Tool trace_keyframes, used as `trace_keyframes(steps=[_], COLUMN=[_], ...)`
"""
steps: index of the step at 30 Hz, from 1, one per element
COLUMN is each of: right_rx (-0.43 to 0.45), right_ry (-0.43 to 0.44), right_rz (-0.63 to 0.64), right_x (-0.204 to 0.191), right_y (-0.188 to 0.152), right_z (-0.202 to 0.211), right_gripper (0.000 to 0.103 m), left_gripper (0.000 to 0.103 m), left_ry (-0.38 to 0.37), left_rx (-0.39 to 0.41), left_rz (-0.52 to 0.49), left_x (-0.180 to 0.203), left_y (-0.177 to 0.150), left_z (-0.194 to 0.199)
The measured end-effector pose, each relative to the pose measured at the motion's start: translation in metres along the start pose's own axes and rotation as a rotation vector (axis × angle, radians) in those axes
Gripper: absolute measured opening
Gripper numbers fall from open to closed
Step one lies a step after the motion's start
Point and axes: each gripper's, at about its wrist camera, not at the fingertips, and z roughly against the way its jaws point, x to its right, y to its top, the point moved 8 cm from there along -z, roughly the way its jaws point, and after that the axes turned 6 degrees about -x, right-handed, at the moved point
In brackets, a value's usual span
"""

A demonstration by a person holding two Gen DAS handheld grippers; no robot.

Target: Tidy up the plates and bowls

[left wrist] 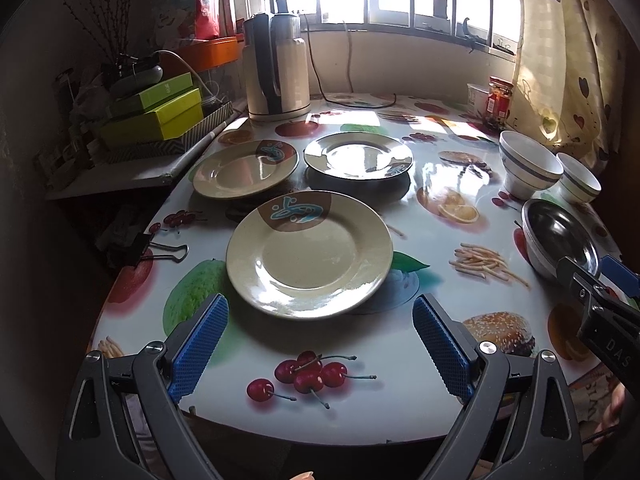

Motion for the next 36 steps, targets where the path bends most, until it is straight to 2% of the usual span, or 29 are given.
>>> trace_keyframes(steps=[36], right_rx=[-0.006], right_ry=[-0.006], right_rz=[0.0], right_x=[0.0013], right_y=[-0.0016], right_z=[-0.0026], right_gripper=[0.079], left_gripper=[0.094], left_ry=[-0.009], left_rx=[-0.011], left_rz=[0.009], left_x=[0.0012], left_y=[-0.0016], left_z=[-0.0051])
